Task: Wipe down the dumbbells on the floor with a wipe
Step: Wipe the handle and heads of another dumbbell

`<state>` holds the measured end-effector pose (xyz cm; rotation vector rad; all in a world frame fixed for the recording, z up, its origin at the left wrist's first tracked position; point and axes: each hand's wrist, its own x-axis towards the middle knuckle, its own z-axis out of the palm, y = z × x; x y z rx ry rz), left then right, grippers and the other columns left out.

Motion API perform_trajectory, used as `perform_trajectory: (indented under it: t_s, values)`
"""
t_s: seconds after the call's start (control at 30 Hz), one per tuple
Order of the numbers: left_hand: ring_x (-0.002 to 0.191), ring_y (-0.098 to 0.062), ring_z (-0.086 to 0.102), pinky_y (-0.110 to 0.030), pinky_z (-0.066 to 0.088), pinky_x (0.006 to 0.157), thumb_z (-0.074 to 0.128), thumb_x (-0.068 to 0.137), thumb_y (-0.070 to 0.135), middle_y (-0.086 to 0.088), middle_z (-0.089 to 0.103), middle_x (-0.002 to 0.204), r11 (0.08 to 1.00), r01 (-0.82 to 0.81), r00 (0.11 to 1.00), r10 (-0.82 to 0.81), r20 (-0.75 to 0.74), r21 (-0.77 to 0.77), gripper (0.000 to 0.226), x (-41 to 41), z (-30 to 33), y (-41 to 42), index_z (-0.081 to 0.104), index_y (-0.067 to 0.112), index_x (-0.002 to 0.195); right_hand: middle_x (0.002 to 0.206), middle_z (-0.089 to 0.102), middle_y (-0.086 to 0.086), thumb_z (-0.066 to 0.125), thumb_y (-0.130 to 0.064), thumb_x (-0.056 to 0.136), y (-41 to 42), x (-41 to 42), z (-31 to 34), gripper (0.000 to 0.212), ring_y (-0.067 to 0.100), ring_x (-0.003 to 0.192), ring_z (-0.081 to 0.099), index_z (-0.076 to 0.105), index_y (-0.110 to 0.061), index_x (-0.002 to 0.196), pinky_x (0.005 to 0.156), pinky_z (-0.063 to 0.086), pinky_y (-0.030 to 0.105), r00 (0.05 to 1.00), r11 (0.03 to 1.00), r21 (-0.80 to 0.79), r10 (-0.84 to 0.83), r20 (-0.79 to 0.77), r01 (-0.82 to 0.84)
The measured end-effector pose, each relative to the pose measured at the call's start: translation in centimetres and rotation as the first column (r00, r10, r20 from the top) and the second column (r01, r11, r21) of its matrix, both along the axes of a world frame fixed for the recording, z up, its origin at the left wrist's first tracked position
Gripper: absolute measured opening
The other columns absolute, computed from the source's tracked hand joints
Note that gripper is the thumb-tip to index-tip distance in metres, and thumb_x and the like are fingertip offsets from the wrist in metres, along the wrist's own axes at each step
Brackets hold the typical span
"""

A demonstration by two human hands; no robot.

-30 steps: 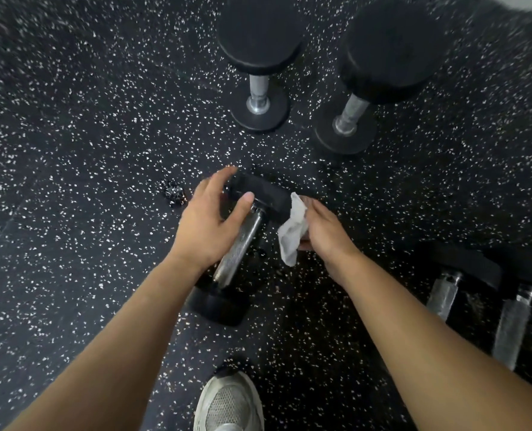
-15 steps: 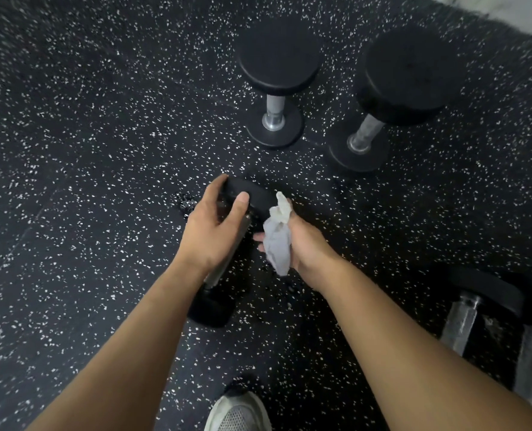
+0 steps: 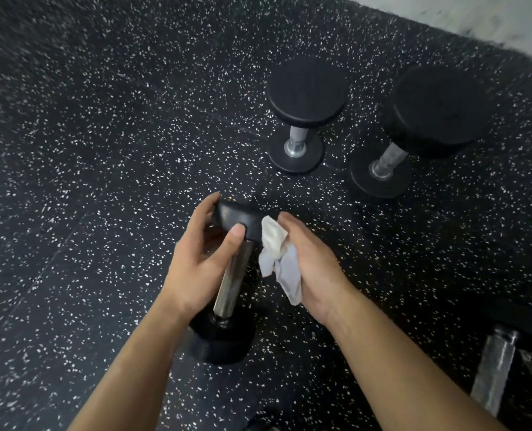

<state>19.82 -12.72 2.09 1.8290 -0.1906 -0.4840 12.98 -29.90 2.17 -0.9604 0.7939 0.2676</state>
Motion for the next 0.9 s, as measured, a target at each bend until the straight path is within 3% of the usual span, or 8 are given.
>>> perform_trajectory:
  t_s: [0.17,0.27,0.33,0.47,0.53,0.67,0.77,0.9]
  values:
    - [0.135,-0.014,0.059,-0.045,0.044,0.117,0.071,0.093,0.03,0.004,0.06,0.147,0.99,0.012,1.0,-0.008,0.03,-0.144,0.077,0.5,2.8,0.5,0.035,0.023,0.16,0.109,0.079,-0.012,0.065,-0.03,0.1,-0.2,1.1,2.8,0.038,0.002,0.101,0.074,0.063,-0.043,0.135,0.078,0.056,0.017,0.986,0.994,-0.11,0.015,0.165,0.003]
    - [0.14,-0.013,0.055,-0.04,0.043,0.118,0.069,0.092,0.017,0.001,0.057,0.152,0.98,0.025,0.996,-0.007,0.091,-0.198,0.076,1.4,4.2,-0.2,0.035,0.017,0.16,0.104,0.076,-0.024,0.065,-0.026,0.1,-1.1,2.1,4.3,0.044,-0.006,0.106,0.07,0.059,-0.046,0.139,0.079,0.055,0.01,0.961,0.98,-0.2,0.063,0.27,-0.008]
    - [0.139,-0.014,0.055,-0.035,0.045,0.115,0.069,0.091,0.013,0.0,0.058,0.151,0.972,0.03,0.993,-0.001,0.122,-0.231,0.074,2.2,4.8,-0.8,0.038,0.012,0.158,0.115,0.071,-0.031,0.062,-0.022,0.103,-1.8,2.9,5.2,0.052,-0.01,0.115,0.064,0.051,-0.046,0.147,0.09,0.052,0.009,0.935,0.947,-0.317,0.157,0.319,-0.051]
    - [0.135,-0.013,0.059,-0.035,0.049,0.112,0.07,0.091,0.012,0.0,0.062,0.145,0.963,-0.008,0.989,0.047,0.14,-0.269,0.069,4.4,5.1,-2.1,0.044,0.007,0.154,0.155,0.05,-0.013,0.06,-0.017,0.104,-2.8,4.7,5.4,0.067,0.002,0.141,0.048,0.032,-0.046,0.158,0.119,0.039,0.037,0.874,0.847,-0.516,0.343,0.345,-0.129]
    - [0.135,-0.013,0.059,-0.037,0.049,0.113,0.07,0.092,0.012,-0.004,0.06,0.147,0.964,-0.009,0.985,0.055,0.166,-0.264,0.067,5.6,5.1,-2.9,0.044,0.005,0.154,0.16,0.043,-0.014,0.059,-0.017,0.104,-3.2,5.8,5.4,0.07,0.0,0.144,0.044,0.027,-0.043,0.161,0.122,0.036,0.038,0.862,0.827,-0.551,0.355,0.361,-0.11]
    - [0.133,-0.005,0.058,-0.026,0.048,0.11,0.069,0.095,0.0,0.001,0.059,0.144,0.976,0.026,0.976,0.022,0.216,-0.216,0.062,7.7,4.9,-4.5,0.044,0.001,0.153,0.159,0.043,-0.015,0.057,-0.02,0.106,-3.8,7.1,5.3,0.07,-0.007,0.139,0.046,0.02,-0.04,0.163,0.12,0.036,0.029,0.883,0.842,-0.535,0.3,0.36,-0.069]
    - [0.132,-0.006,0.059,-0.023,0.049,0.107,0.068,0.095,-0.004,-0.001,0.06,0.143,0.982,0.024,0.976,0.018,0.218,-0.188,0.061,7.8,4.4,-4.2,0.045,0.002,0.152,0.158,0.045,-0.015,0.059,-0.022,0.105,-3.6,6.9,5.0,0.074,-0.006,0.14,0.045,0.016,-0.039,0.164,0.122,0.035,0.032,0.87,0.809,-0.577,0.361,0.337,-0.112]
    - [0.138,-0.012,0.055,-0.033,0.047,0.113,0.069,0.098,0.008,-0.003,0.056,0.149,0.993,0.004,0.97,0.025,0.242,-0.117,0.061,6.7,4.2,-3.5,0.045,0.01,0.154,0.144,0.06,-0.005,0.063,-0.031,0.102,-3.6,5.8,5.1,0.076,0.001,0.127,0.059,0.017,-0.048,0.16,0.117,0.042,0.036,0.853,0.759,-0.637,0.418,0.313,-0.139]
